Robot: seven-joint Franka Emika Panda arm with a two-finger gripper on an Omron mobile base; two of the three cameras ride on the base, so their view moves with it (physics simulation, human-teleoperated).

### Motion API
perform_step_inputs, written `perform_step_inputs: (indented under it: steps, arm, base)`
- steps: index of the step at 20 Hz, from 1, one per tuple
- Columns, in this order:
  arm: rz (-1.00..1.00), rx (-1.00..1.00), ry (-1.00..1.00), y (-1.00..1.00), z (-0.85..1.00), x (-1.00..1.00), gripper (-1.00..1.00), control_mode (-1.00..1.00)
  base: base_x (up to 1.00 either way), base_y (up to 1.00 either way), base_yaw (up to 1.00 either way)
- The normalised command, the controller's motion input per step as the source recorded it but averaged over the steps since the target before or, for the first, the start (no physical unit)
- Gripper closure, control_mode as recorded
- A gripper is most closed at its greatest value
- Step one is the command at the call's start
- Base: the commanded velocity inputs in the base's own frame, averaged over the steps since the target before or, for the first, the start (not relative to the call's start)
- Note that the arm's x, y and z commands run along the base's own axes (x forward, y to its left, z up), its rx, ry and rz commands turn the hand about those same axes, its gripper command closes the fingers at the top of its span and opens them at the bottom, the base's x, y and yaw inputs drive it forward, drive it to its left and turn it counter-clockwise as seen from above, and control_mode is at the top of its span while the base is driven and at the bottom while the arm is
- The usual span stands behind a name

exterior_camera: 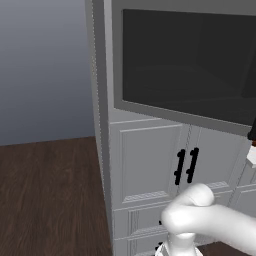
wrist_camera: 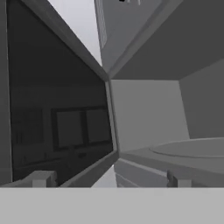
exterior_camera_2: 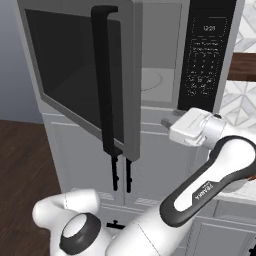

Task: Open the microwave, place the bowl with waffle inside the microwave, then close the microwave door and turn it on.

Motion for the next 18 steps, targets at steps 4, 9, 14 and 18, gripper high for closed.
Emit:
perform_step_inputs:
  steps: [4, 9, 14, 18]
  arm:
    - [0.06, 0.00, -0.03, 0.41, -0.14, 0.16, -1.00, -1.00]
    - [0.02, 0.00, -0.05, 0.48, -0.08, 0.01, -1.00, -1.00]
    - [0.00, 0.00, -0.01, 0.62, -0.03, -0.03, -1.00, -1.00]
    - [0.00, 0.00, 0.00, 0.61, -0.04, -0.19, -1.00, -1.00]
  base:
    - [0.00, 0.00, 0.00]
    - [0.00, 0.00, 0.00]
    - [0.00, 0.00, 0.00]
    - [0.00, 0.00, 0.00]
